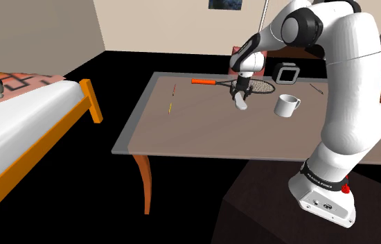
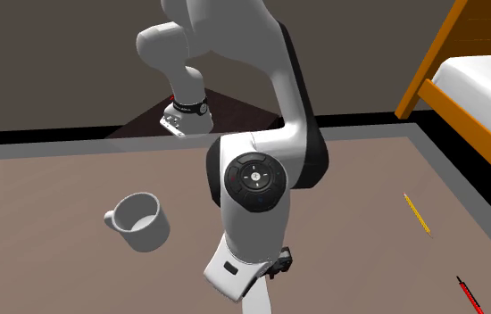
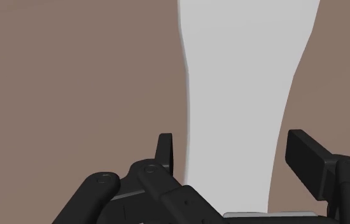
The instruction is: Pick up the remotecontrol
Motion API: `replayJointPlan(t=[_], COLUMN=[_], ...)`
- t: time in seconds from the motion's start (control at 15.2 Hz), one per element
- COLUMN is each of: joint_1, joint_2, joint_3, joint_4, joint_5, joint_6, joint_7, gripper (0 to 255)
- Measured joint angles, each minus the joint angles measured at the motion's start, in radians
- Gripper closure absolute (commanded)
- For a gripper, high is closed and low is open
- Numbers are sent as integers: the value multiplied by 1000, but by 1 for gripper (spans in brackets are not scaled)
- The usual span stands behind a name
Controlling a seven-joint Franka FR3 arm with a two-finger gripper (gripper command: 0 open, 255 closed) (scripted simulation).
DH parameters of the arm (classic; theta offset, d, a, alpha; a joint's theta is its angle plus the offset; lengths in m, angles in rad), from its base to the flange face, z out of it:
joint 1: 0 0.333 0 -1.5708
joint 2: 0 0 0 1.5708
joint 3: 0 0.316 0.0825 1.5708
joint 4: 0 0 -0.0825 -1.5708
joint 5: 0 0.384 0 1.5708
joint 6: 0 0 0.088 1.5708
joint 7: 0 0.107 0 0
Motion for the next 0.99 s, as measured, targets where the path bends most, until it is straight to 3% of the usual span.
replayJointPlan(t=[0.99], joint_1=[26], joint_2=[-118], joint_3=[-38], joint_4=[26], joint_5=[-61], joint_6=[-138], joint_7=[40], gripper=[255])
